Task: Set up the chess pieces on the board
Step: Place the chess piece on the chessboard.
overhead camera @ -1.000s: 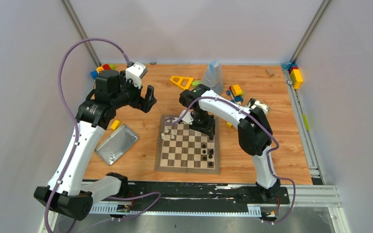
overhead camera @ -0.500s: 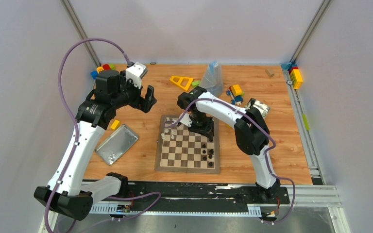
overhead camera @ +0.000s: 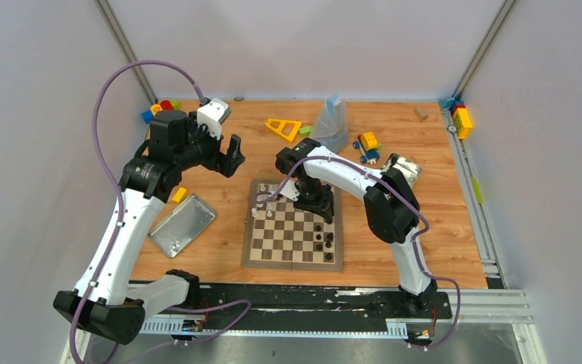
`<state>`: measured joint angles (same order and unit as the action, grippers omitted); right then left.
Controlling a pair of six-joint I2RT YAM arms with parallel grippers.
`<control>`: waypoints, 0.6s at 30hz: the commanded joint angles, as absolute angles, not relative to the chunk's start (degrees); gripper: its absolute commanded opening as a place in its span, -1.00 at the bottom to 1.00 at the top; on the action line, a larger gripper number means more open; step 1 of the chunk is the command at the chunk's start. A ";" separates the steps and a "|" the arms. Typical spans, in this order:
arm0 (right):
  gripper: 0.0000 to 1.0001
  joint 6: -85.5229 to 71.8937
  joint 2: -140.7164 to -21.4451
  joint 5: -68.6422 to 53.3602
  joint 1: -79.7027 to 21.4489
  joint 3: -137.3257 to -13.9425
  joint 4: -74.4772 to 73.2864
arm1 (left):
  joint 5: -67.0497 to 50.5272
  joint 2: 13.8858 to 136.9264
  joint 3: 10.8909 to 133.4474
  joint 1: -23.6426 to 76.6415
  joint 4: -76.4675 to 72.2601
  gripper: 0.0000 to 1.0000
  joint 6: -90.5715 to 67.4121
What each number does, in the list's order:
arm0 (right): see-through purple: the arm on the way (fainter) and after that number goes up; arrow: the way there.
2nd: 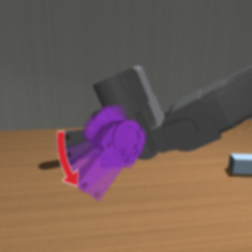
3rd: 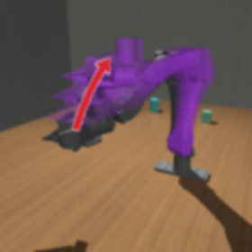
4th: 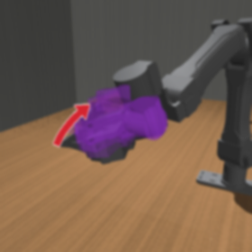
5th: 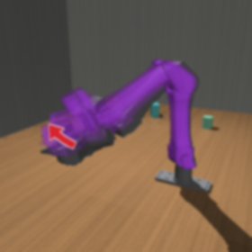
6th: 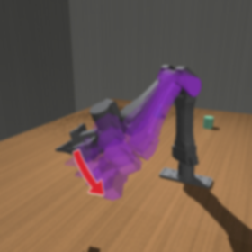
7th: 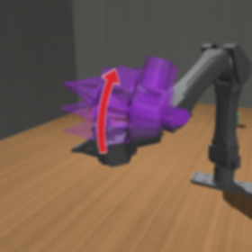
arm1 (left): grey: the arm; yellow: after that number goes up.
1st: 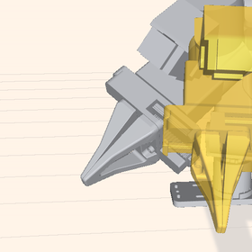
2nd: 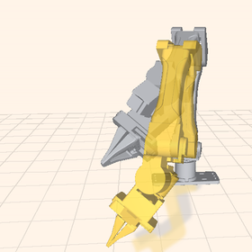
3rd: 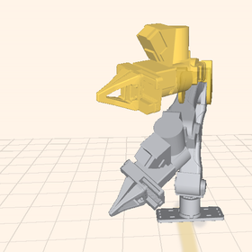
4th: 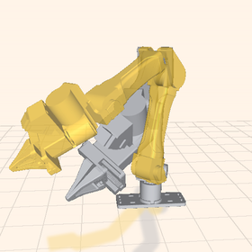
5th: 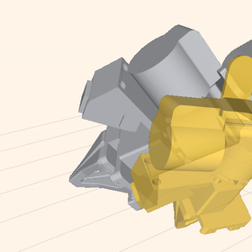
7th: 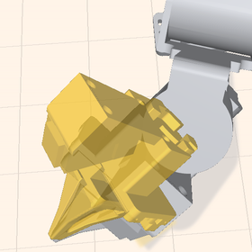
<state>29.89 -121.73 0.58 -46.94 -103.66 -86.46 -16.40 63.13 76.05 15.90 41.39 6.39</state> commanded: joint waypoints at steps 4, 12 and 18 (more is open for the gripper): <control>-0.86 28.18 -121.99 0.96 -47.60 -102.38 -85.62 | -17.56 61.79 75.81 15.38 40.69 1.00 7.40; -0.86 28.23 -121.59 0.95 -47.98 -101.52 -85.59 | -17.41 61.83 75.62 15.31 40.52 1.00 7.40; -0.84 27.98 -121.74 -1.12 -48.42 -100.92 -85.21 | -17.59 61.93 75.64 15.29 40.52 1.00 7.44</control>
<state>28.82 -121.75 -0.12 -47.75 -101.21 -86.04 -16.62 63.11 75.68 15.70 41.39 6.44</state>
